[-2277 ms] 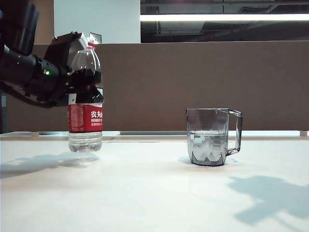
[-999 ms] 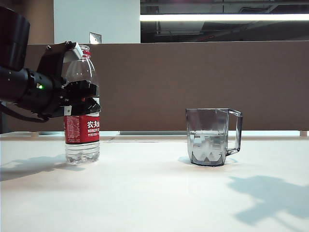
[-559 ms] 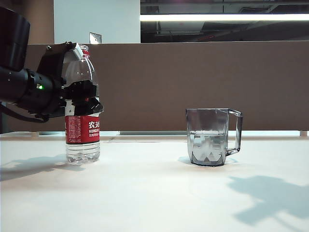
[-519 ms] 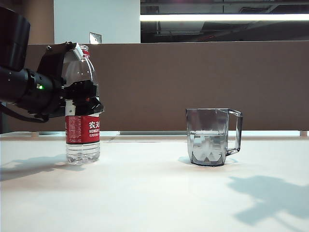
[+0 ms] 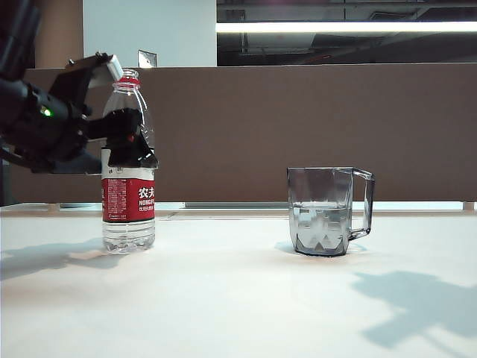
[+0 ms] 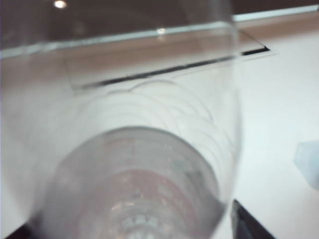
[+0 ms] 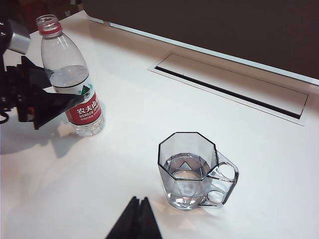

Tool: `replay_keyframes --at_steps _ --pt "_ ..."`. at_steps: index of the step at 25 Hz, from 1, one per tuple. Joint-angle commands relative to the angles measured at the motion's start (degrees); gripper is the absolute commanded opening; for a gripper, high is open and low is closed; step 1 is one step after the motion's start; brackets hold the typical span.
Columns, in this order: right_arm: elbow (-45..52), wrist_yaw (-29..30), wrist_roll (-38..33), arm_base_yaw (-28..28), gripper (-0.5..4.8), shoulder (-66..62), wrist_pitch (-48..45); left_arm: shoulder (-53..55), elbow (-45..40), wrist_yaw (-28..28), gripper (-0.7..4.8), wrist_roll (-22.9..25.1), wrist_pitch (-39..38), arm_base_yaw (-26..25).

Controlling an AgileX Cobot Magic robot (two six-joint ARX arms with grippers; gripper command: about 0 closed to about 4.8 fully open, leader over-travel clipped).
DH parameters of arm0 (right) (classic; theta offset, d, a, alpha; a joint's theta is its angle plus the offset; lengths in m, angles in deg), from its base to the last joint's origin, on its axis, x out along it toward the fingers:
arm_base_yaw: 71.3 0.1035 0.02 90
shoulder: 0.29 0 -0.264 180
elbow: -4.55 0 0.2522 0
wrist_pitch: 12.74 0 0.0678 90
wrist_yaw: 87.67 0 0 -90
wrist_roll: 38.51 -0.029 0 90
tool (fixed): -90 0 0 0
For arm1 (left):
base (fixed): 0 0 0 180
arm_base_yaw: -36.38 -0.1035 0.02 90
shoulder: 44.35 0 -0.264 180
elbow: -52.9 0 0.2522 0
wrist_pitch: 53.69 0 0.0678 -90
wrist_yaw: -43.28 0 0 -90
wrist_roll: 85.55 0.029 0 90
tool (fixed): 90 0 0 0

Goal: Pick up the mineral water bottle with the left hand on the table and pour water into the mug until it's half full.

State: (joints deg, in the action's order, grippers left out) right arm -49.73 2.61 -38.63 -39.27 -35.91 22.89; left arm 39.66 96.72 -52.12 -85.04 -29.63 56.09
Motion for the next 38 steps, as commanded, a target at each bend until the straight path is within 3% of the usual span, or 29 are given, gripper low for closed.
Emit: replay_keyframes --at_steps 1,11,13,16,19,21,27,30,34,38 --pt "-0.46 1.38 0.15 0.07 -0.01 1.01 -0.59 -3.28 0.09 -0.2 4.48 0.15 -5.57 -0.07" --pt "-0.44 1.36 0.17 0.04 -0.01 3.13 3.93 -13.46 0.09 -0.17 4.47 0.09 -19.08 -0.07" --pt "-0.44 1.07 0.13 0.04 -0.01 3.5 5.46 -17.22 0.09 -0.2 4.17 0.09 -24.79 -0.07" --pt "-0.44 0.96 0.13 0.04 -0.01 3.91 5.86 -20.13 0.09 -0.2 2.89 0.11 -28.98 -0.07" --pt "-0.42 0.96 0.15 0.04 -0.01 4.11 6.54 -23.28 0.09 -0.2 0.74 0.09 -33.22 -0.07" --pt "0.07 0.94 0.17 0.02 -0.01 4.17 7.04 -26.4 0.09 -0.2 -0.07 0.09 -36.72 -0.07" --pt "5.05 1.03 0.17 0.04 -0.01 5.97 4.2 -32.02 0.04 -0.2 -0.07 0.13 -42.56 -0.07" --pt "10.67 0.98 0.17 0.04 -0.01 10.03 -1.92 -35.87 -0.85 -0.2 -0.07 0.07 -44.19 -0.04" --pt "15.26 0.94 0.17 0.02 -0.01 14.58 -7.37 -41.18 -2.51 -0.17 -0.07 0.04 -44.09 -0.04" --pt "17.31 0.94 0.17 0.0 -0.01 19.04 -7.15 -49.11 -5.84 -0.2 -0.07 0.04 -43.93 -0.04"
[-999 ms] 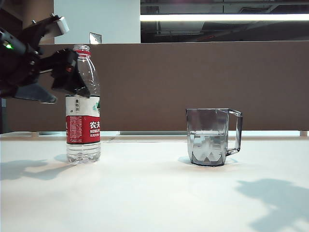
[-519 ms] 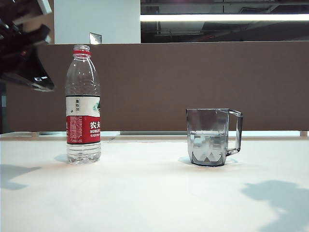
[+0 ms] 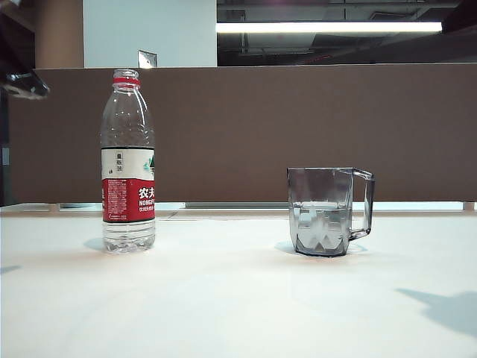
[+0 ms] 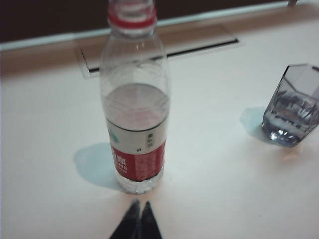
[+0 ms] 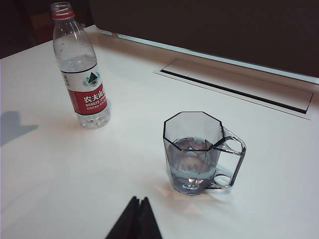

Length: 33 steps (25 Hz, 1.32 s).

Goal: Pick up the mineral water bottle with the left hand on the table and pour water into the mug until it's half full.

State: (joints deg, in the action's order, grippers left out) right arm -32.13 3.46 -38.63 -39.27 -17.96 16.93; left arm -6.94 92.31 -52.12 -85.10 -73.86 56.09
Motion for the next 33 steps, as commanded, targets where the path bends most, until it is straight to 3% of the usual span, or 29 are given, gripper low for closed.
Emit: replay_keyframes --at_steps 1,8,16,24,33 --pt "-0.28 0.04 0.17 0.0 -0.01 1.42 -1.18 -3.69 -2.05 -0.2 -0.07 0.11 0.31 -0.04" --pt "-0.28 0.09 0.17 -0.02 -0.01 1.86 -1.14 -15.37 -8.61 -0.17 -0.07 -0.63 1.36 -0.04" --pt "-0.28 0.09 0.17 -0.02 -0.01 1.86 -1.14 -20.74 -14.05 -0.17 -0.06 -5.38 4.33 -0.07" --pt "-0.28 0.09 0.17 -0.02 -0.01 1.86 -1.14 -21.16 -17.57 -0.17 -0.07 -5.38 6.88 -0.07" --pt "-0.28 0.09 0.17 -0.02 -0.01 1.86 -1.14 -28.7 -19.52 -0.17 -0.07 -4.94 6.88 -0.2"
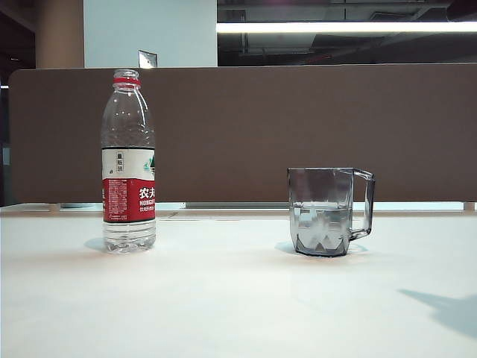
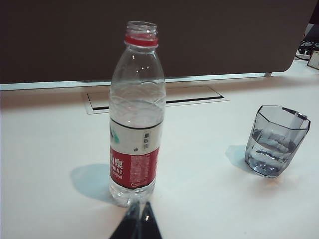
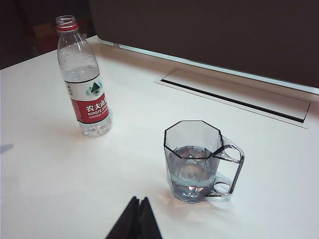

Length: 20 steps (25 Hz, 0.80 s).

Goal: Pick up the mineral water bottle with the left hand on the table and pour water into the mug until it's half full.

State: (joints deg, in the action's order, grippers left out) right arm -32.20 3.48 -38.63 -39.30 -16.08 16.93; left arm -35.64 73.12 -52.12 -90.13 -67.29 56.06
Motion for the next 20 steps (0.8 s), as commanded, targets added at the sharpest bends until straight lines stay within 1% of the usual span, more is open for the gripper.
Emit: replay_keyframes --at_steps 1,4,6,8,10,12,18,20 --pt "-0.22 0.07 0.17 0.0 -0.01 -0.02 -1.14 0.0 -0.5 -0.17 -0.07 0.07 0.31 -0.57" --pt "-0.22 0.07 0.17 0.0 -0.01 -0.02 -1.14 -0.52 -0.52 -0.17 -0.06 0.07 0.28 -3.63" --pt "-0.22 0.07 0.17 0.0 -0.01 -0.02 -1.14 -2.71 -0.7 -0.17 -0.06 0.04 0.33 -7.74" --pt "-0.22 0.07 0.15 0.0 -0.01 -0.02 -1.11 -4.59 -1.29 -0.17 -0.06 0.04 0.35 -10.27" --pt "-0.22 0.07 0.17 0.0 -0.01 -0.02 -1.14 -8.68 -2.97 -0.17 -0.06 0.02 0.46 -14.75" --pt "-0.2 0.07 0.17 0.0 -0.01 0.0 -1.09 -8.44 -3.3 -0.17 -0.06 0.02 0.13 -17.29" --pt "-0.22 0.07 0.17 0.0 -0.01 -0.07 -1.11 -8.44 -4.85 -0.17 -0.06 0.09 -0.42 -21.03" --pt "-0.22 0.07 0.17 0.0 -0.01 -0.07 -1.11 -8.44 -5.38 -0.17 -0.06 1.7 -0.5 -21.05"
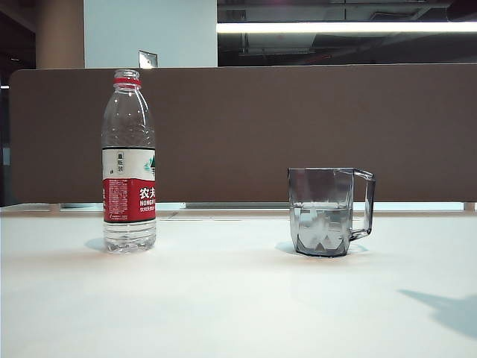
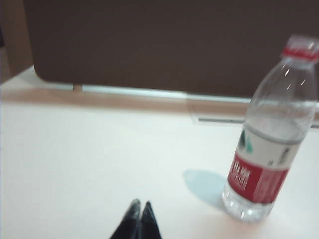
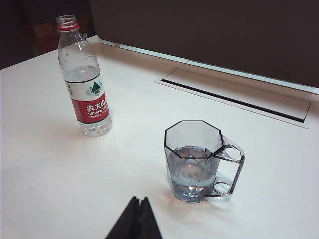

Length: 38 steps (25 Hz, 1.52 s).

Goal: Pick up the mineral water bottle with the left hand on the table and pour water into the mug until it's half full.

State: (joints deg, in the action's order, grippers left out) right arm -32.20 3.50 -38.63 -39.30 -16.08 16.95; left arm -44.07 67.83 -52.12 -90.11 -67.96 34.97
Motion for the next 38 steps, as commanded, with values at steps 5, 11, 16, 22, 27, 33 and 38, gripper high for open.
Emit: replay_keyframes --at_steps 5,11,16,22,27,33,38 --pt "-0.22 0.04 0.15 0.0 -0.01 -0.07 -1.14 0.0 -0.13 -0.17 -0.06 8.24 0.24 0.04" --pt "-0.22 0.04 0.17 0.0 -0.01 -0.07 -1.14 0.0 -0.13 -0.17 -0.06 5.81 0.24 0.04" --pt "-0.22 0.04 0.17 0.0 -0.01 -0.07 -1.14 0.0 -0.13 -0.17 -0.06 4.74 0.24 0.04" --pt "-0.22 0.04 0.17 0.0 -0.01 -0.07 -1.14 0.0 -0.13 -0.17 -0.06 4.74 0.26 0.04" --pt "-0.22 0.04 0.17 0.0 -0.01 -0.07 -1.14 0.0 -0.13 -0.17 -0.06 4.74 0.26 0.04" --pt "0.48 -0.09 0.17 -0.02 -0.01 -0.04 -2.56 0.0 -0.13 -0.17 -0.06 4.74 0.26 0.04" --pt "7.34 -0.13 0.17 -4.81 -0.01 1.09 -11.54 0.0 -0.13 -0.17 -0.06 4.74 0.28 0.04"
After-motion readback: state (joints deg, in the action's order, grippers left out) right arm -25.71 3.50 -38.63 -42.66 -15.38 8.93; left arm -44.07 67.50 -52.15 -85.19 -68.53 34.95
